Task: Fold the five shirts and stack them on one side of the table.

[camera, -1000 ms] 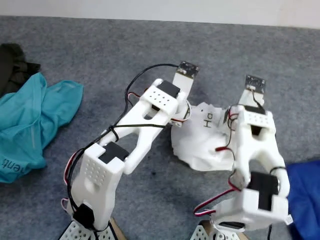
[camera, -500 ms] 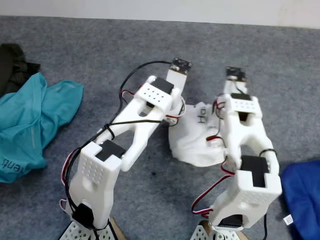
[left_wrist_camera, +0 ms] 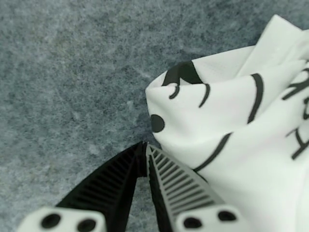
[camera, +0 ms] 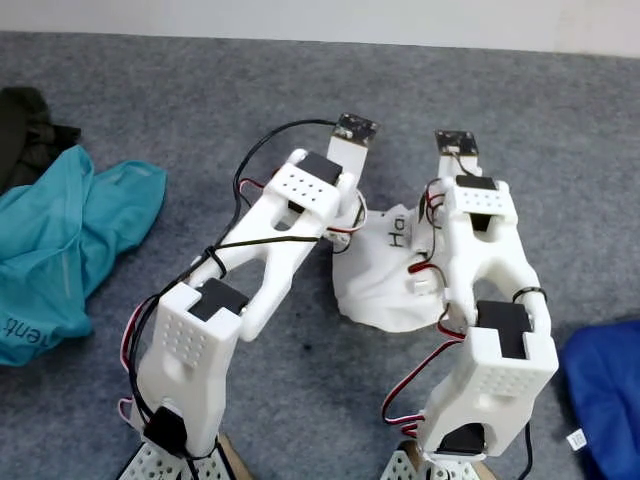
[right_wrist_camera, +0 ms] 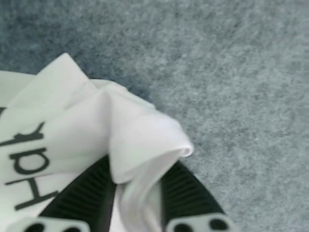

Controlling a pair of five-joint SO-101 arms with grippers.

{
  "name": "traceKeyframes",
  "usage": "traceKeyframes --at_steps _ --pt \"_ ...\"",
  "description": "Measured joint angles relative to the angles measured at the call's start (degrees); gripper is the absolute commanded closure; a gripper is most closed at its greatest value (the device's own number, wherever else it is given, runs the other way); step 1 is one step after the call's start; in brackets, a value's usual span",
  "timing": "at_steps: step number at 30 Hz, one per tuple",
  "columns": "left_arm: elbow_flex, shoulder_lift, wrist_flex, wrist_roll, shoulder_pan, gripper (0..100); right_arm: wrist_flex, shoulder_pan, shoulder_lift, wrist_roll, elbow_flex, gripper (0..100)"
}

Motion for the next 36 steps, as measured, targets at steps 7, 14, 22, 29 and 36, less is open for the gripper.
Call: traceKeyframes --at_steps 7,14,22,29,36 --pt "0.00 0.00 -1.14 0.18 -4.13 99 0.79 4.40 -1.93 -5.63 -1.76 99.2" --pt "4.40 0.00 -8.35 0.09 -3.87 99 3.87 10.99 -12.31 -6.77 -1.67 99.2" --pt "5.36 0.00 -11.34 0.18 -3.96 99 11.34 20.75 -25.85 -6.86 -1.67 99.2" --pt "5.36 0.00 -11.34 0.18 -3.96 99 15.47 33.23 -37.19 -6.86 -1.67 99.2" --pt "5.71 0.00 -11.34 0.18 -3.96 99 20.04 45.36 -44.66 -2.99 -1.67 99.2"
